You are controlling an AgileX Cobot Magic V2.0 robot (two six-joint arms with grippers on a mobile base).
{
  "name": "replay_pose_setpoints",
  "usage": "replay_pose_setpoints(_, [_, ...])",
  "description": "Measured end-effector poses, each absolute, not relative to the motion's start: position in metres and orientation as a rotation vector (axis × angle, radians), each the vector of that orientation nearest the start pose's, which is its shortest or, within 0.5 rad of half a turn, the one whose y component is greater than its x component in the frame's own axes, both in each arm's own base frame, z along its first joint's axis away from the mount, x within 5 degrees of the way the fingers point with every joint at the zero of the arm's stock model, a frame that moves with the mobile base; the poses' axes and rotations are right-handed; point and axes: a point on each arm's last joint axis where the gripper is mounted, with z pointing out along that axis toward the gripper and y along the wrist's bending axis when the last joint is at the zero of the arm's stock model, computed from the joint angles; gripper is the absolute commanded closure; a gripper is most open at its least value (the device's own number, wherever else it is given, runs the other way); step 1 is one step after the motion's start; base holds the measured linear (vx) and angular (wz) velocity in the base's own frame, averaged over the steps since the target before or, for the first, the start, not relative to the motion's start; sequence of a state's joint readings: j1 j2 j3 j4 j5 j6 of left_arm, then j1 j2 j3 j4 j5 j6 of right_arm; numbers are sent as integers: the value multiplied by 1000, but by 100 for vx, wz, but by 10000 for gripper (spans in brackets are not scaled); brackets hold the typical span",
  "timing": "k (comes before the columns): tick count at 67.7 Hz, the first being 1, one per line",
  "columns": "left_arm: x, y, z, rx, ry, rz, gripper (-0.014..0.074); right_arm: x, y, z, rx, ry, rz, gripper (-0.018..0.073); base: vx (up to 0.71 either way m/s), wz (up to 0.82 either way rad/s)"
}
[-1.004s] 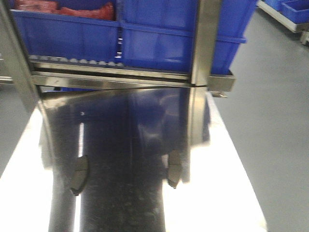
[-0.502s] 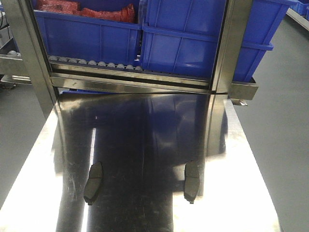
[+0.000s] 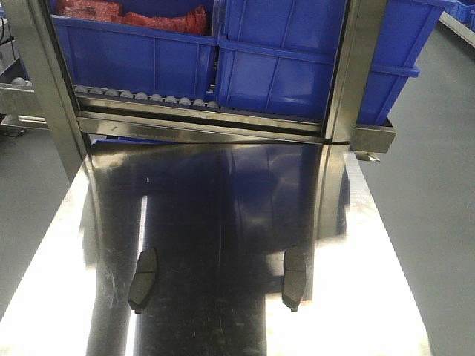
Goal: Move and align brake pads A on conveyor
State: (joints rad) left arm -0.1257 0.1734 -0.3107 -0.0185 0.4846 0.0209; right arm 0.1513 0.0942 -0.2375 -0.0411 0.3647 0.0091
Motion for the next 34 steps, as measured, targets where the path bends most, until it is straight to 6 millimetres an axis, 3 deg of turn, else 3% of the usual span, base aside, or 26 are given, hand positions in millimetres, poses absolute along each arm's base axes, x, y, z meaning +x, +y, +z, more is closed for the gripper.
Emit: replay_pose_setpoints(34, [55,-8,264,125,1828,-93,206,51,6,254,-143,1699,78,71,0,0])
